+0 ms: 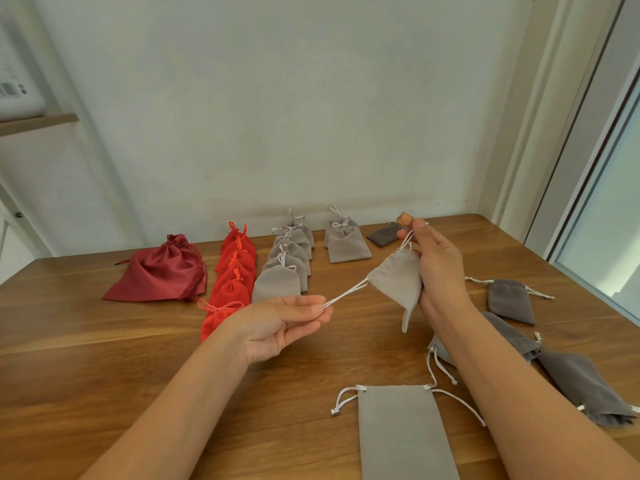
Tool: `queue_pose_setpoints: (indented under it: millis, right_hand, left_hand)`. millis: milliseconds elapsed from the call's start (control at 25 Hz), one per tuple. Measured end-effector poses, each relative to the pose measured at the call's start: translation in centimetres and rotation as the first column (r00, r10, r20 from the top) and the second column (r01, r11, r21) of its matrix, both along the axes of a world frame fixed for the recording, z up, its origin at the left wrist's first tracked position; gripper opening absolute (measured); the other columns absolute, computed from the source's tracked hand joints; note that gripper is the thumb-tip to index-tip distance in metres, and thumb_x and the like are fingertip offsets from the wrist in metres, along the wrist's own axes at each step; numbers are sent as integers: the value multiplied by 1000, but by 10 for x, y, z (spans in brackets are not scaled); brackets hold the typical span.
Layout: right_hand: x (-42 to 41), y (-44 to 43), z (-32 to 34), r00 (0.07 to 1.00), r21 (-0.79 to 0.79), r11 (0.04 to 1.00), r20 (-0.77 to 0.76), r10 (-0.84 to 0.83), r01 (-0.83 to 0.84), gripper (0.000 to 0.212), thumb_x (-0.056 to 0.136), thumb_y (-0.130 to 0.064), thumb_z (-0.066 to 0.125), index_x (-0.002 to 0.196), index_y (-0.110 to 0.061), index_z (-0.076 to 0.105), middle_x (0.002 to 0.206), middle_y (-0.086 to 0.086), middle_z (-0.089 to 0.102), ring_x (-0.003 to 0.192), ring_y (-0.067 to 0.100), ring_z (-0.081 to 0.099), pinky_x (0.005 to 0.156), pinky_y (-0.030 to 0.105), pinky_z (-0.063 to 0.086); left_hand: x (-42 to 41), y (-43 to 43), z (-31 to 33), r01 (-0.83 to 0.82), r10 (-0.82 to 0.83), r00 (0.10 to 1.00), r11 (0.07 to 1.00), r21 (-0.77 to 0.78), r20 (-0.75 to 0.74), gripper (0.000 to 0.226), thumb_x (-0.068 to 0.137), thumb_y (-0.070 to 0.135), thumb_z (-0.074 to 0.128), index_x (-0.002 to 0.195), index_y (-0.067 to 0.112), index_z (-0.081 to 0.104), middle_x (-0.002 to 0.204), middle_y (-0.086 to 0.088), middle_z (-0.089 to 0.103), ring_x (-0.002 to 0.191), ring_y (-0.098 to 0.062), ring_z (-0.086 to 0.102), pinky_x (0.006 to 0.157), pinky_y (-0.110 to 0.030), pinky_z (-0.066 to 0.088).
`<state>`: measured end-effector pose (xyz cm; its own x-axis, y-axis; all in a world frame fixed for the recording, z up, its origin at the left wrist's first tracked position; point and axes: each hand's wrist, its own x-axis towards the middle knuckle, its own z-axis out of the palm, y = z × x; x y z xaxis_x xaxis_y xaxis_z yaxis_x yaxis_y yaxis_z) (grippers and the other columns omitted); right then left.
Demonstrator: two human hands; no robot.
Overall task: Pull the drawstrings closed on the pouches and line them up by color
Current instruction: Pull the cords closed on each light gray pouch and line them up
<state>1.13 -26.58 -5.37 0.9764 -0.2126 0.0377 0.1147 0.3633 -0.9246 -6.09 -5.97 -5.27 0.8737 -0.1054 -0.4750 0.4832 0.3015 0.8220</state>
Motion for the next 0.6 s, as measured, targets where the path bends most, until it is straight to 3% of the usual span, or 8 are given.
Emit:
queue_pose_setpoints:
  millis: [120,280,400,600]
  right_hand:
    - [2,-2,-1,1000,0,1000,10,0,0,24,94,-36,57,81,-21,70,85,-5,71,69,13,52,71,36,45]
    - [4,-3,-3,999,43,999,5,33,-34,23,93,-34,59,79,-21,70,86,-3,71,66,13,49,68,34,44]
    - [9,-9,-6,998,158,987,-44,36,-29,18,93,-29,59,85,-19,72,85,-3,71,60,10,43,63,26,39]
    - [17,-24,-8,1000,288,958,-5,12,-10,18,97,-21,53,94,-13,68,75,-6,69,52,2,45,47,12,40]
  left_hand:
    - [0,-2,1,56,-92,986,969,239,142,22,80,-8,64,100,1,68,86,-16,73,69,-17,72,57,-20,57]
    - [-3,-2,1,51,-195,958,840,540,212,5,80,6,71,84,5,72,72,-9,73,61,-11,69,54,-17,54]
    - [-1,7,5,7,-189,952,801,599,241,5,82,7,69,79,4,70,65,-5,70,55,-7,65,53,-16,53]
    - [-3,27,17,-22,-176,929,851,524,324,10,85,5,63,79,4,70,68,-6,70,57,-7,64,55,-16,53]
